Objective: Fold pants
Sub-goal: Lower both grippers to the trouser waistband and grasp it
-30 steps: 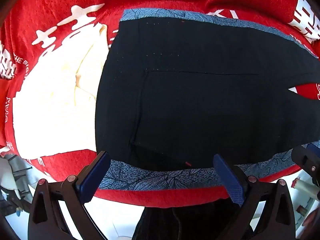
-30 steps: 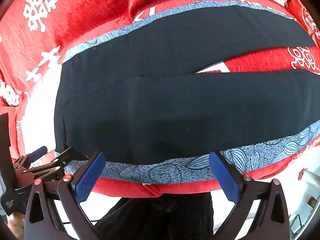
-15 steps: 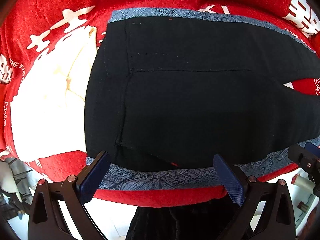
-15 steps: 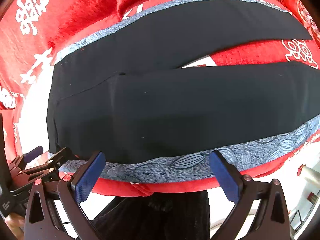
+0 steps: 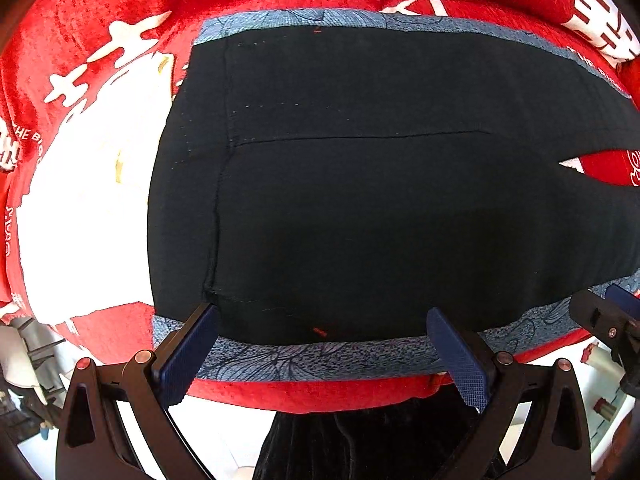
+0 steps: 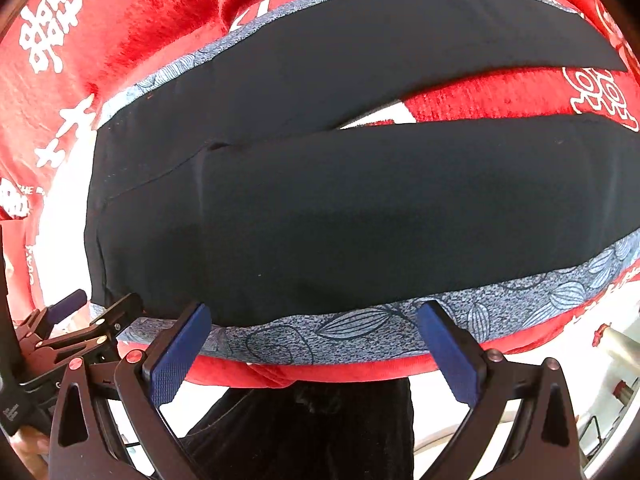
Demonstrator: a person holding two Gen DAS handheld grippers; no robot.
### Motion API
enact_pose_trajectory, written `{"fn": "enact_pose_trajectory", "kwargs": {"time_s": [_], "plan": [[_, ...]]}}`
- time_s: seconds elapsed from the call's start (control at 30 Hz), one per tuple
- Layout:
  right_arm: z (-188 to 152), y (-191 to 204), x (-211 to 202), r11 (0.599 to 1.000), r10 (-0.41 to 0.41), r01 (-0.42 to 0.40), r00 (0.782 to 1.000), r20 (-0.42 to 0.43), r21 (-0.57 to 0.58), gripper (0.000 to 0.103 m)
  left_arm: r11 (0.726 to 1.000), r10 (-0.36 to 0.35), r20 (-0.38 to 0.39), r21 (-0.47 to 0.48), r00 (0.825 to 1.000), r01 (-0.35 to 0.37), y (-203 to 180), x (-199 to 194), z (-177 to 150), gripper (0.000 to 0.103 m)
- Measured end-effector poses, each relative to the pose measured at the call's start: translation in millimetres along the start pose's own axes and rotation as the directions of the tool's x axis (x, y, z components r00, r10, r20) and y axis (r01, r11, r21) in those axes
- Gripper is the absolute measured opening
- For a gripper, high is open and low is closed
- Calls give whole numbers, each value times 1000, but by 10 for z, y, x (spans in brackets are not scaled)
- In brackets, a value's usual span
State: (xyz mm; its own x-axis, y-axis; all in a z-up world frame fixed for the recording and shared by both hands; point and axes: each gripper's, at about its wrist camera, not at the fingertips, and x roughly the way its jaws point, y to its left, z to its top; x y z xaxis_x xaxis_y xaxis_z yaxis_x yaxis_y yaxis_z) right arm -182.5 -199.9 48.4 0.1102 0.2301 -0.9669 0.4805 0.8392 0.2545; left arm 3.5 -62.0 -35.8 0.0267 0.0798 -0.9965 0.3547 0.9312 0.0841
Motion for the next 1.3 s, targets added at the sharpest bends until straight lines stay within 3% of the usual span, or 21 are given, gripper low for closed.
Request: {"fn": "enact_pose_trajectory", "kwargs": {"time_s": [0.4,0.83,1.1,1.3], "plan": [[97,-140,10,1000,-7,7,1000,-18,-24,103,1000,27,-11,-1,1000,-27,-323,32,196,103],[162,-331,-52,990,-25,23,1000,-14,-138,103,994,70,10,-84,997,-69,-665,-125,-6,103],[117,-354,-42,985,-54,56,998,16,-162,103,992,49,21,-118,999,-46,-623,-170,-184,103],[20,-250,-8,983,-77,81,996,36,-165,103,990,6,18,-139,1000,-3,-352,-86,-346,103]]}}
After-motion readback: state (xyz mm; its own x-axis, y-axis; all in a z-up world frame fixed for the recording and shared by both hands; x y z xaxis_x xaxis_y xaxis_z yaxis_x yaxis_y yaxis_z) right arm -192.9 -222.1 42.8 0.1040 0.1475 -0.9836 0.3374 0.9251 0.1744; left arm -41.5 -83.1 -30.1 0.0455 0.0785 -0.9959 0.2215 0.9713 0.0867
